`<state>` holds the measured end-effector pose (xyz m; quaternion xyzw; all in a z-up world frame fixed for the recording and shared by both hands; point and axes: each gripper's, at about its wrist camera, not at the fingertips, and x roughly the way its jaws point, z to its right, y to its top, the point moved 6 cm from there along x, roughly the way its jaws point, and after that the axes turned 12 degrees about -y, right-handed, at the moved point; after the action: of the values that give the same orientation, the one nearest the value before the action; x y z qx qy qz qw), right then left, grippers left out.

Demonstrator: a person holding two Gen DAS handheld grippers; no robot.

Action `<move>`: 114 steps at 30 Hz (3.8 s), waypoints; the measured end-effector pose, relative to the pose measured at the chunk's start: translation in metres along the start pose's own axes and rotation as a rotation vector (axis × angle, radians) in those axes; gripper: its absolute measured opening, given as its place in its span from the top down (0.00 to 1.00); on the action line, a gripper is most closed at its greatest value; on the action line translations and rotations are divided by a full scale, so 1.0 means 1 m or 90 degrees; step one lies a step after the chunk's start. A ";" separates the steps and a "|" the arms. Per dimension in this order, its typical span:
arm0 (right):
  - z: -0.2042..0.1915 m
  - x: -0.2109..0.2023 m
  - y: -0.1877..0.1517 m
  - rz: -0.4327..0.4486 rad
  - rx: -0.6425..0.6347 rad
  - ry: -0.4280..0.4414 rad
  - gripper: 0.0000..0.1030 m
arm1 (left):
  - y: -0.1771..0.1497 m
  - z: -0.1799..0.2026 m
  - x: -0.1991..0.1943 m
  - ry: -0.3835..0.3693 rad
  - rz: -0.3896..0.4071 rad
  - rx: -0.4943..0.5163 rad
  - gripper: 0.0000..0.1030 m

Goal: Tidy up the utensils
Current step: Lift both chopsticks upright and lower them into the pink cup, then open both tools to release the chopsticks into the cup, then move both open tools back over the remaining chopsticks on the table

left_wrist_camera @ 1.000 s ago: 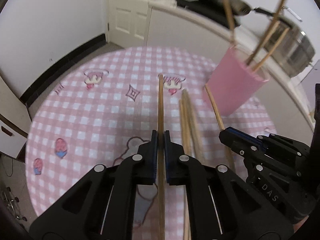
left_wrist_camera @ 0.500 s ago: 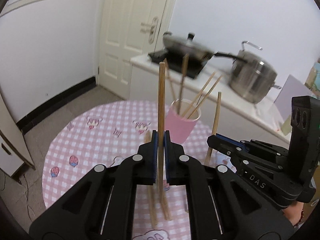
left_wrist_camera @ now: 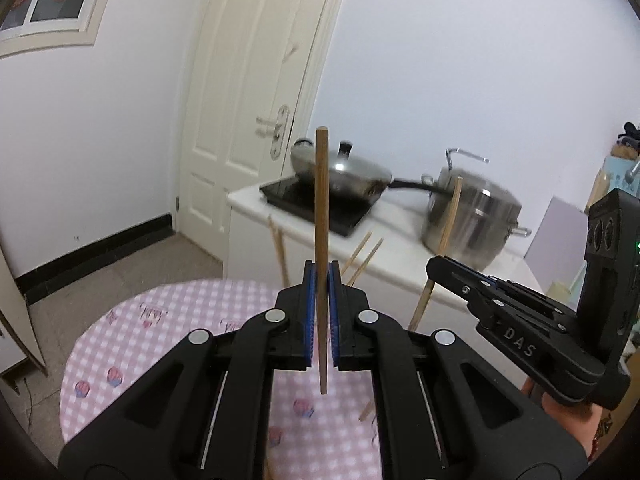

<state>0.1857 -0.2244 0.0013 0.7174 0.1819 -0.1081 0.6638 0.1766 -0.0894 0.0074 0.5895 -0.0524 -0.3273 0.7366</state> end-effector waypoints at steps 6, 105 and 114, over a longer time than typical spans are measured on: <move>0.006 0.014 0.027 0.072 0.012 -0.020 0.96 | 0.023 0.010 0.020 0.016 0.043 0.032 0.94; 0.025 -0.008 -0.040 0.047 0.100 -0.001 0.63 | -0.027 -0.017 0.000 0.082 0.004 0.041 0.40; 0.004 -0.037 -0.060 0.057 0.077 0.000 0.55 | -0.046 -0.021 -0.045 0.115 0.024 0.058 0.33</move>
<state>0.1286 -0.2298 -0.0390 0.7636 0.1432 -0.0890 0.6232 0.1320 -0.0516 -0.0268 0.6486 -0.0118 -0.2562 0.7166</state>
